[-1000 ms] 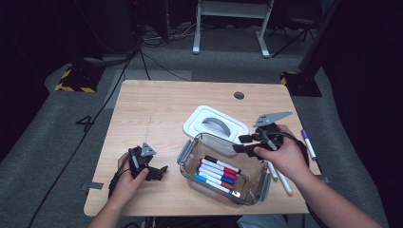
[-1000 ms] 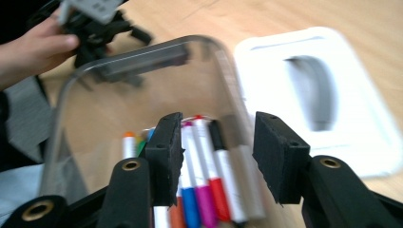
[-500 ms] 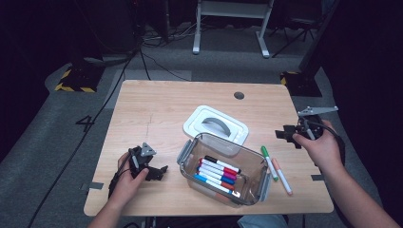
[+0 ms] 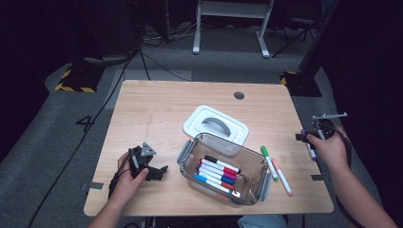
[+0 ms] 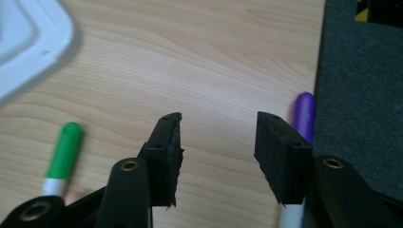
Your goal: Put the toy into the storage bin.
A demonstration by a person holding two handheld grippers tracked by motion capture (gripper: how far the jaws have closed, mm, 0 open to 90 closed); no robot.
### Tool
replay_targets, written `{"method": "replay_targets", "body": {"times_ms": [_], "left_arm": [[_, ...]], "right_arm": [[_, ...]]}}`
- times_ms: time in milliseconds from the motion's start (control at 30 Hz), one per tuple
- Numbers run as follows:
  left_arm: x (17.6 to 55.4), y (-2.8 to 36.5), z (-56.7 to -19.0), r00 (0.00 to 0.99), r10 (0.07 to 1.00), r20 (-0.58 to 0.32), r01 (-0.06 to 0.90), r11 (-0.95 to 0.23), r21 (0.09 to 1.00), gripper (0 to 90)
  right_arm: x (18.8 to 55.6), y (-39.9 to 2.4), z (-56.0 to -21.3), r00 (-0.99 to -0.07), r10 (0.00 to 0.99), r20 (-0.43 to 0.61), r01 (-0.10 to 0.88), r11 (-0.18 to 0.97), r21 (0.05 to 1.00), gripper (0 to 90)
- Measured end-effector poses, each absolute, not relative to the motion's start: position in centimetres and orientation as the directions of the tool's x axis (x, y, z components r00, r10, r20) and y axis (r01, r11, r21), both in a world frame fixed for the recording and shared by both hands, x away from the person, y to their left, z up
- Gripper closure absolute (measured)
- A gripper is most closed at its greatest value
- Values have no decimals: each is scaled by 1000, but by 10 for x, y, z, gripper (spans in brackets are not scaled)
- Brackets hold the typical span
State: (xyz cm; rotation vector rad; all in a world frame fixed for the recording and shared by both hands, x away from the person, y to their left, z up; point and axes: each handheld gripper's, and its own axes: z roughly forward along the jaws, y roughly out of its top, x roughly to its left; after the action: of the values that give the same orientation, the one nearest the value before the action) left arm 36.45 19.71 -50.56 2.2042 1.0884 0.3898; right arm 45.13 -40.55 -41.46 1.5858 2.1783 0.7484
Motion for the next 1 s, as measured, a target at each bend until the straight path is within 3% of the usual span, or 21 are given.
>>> {"method": "replay_targets", "body": {"times_ms": [267, 467, 800, 1000], "left_arm": [[364, 197, -506, 612, 790, -17, 600, -451, 661, 2], [364, 197, -506, 613, 790, -17, 600, -451, 661, 2], [364, 197, -506, 612, 790, -17, 600, -451, 661, 2], [364, 197, -506, 613, 790, -17, 600, -451, 661, 2]], "right_arm": [[465, -428, -445, -250, 967, -41, 804, 231, 548, 527], [471, -441, -462, -205, 978, -39, 828, 195, 527, 535], [469, -434, -471, -228, 974, -16, 835, 204, 511, 626], [470, -423, -471, -247, 969, -21, 844, 226, 487, 767]]}}
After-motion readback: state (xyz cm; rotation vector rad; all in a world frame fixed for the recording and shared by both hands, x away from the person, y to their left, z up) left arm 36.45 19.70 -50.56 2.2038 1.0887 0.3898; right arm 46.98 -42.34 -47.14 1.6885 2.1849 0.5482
